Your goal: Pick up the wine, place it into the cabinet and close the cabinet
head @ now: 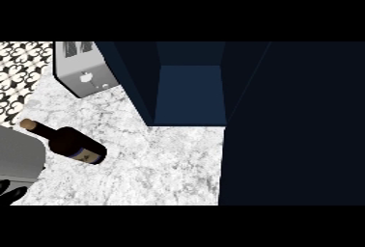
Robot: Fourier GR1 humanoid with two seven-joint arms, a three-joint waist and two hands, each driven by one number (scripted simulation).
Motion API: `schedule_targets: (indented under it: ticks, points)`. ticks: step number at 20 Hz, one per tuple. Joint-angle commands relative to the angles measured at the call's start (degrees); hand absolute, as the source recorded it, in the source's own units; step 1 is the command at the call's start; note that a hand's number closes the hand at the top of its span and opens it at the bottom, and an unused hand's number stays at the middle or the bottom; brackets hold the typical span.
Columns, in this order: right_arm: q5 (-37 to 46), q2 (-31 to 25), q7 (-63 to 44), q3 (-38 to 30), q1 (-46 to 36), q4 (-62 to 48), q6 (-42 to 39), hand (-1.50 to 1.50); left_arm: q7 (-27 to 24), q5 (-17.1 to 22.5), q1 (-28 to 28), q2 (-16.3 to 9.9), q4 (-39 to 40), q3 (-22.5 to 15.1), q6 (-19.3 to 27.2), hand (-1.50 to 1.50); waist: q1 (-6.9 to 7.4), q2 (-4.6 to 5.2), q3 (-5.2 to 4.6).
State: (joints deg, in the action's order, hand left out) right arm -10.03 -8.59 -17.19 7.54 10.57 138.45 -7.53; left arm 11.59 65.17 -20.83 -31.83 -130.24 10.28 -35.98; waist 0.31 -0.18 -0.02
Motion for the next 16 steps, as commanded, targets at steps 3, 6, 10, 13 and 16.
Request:
schedule_targets:
  ticks: [3,6,10,13,16]
  points:
    - [0.2,1.0,-4.4,0.7,-1.9,3.4,1.6,-1.5,4.0,9.4,-4.6,-1.9,-1.9,7.1,-0.8,-1.5,0.2,0.03,0.0]
    - [-1.6,-0.3,-8.5,-1.0,-2.5,7.3,2.2,-1.5,5.4,10.8,-7.3,-0.7,-8.0,9.3,2.7,-1.5,0.32,-0.06,0.01]
    - [0.1,0.4,-11.4,2.2,-2.1,10.5,3.8,-1.5,8.1,18.4,-4.7,-5.3,-5.7,14.9,6.2,-1.5,0.07,-0.12,0.0]
    - [-2.0,-0.8,-11.8,-0.8,-3.2,9.4,2.9,-1.5,8.9,15.6,-0.2,-3.7,2.1,15.1,2.2,-1.5,-0.49,0.05,0.0]
    - [-1.4,-0.4,-14.0,-2.2,-9.5,6.1,4.7,-1.5,10.6,15.7,3.4,-4.4,0.5,15.0,8.5,-1.5,-0.42,0.17,0.02]
